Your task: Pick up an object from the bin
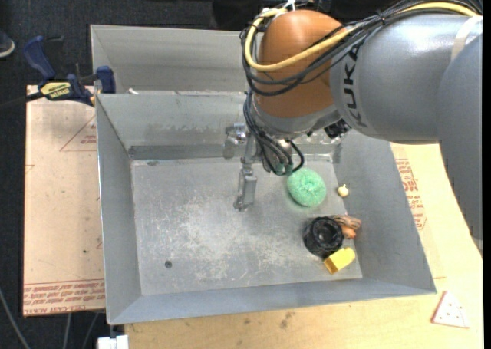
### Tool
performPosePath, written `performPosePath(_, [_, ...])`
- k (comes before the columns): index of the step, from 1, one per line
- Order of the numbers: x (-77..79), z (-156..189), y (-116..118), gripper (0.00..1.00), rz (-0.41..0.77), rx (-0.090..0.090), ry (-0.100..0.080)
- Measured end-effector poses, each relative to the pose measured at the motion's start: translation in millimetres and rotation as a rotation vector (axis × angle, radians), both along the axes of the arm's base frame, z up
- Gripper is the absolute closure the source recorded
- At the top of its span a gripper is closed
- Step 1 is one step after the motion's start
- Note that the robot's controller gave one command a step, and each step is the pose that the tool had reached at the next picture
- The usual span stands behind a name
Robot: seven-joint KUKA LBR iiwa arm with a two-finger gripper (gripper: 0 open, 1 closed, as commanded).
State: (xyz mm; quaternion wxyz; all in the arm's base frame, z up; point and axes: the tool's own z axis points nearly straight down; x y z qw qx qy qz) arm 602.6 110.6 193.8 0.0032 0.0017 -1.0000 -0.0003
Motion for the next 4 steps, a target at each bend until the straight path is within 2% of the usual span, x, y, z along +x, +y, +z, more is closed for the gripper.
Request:
performPosePath(1, [1.1,5,0,0.0,-0.002,0.001,-0.007])
performPosePath(2, [-9.2,23,9,0.0,0.043,0.0,-0.008])
performPosePath(3, [-20.2,73,-11,0.0,0.044,0.001,-0.006])
performPosePath(4, [-13.2,94,-9,0.0,0.047,0.0,-0.015])
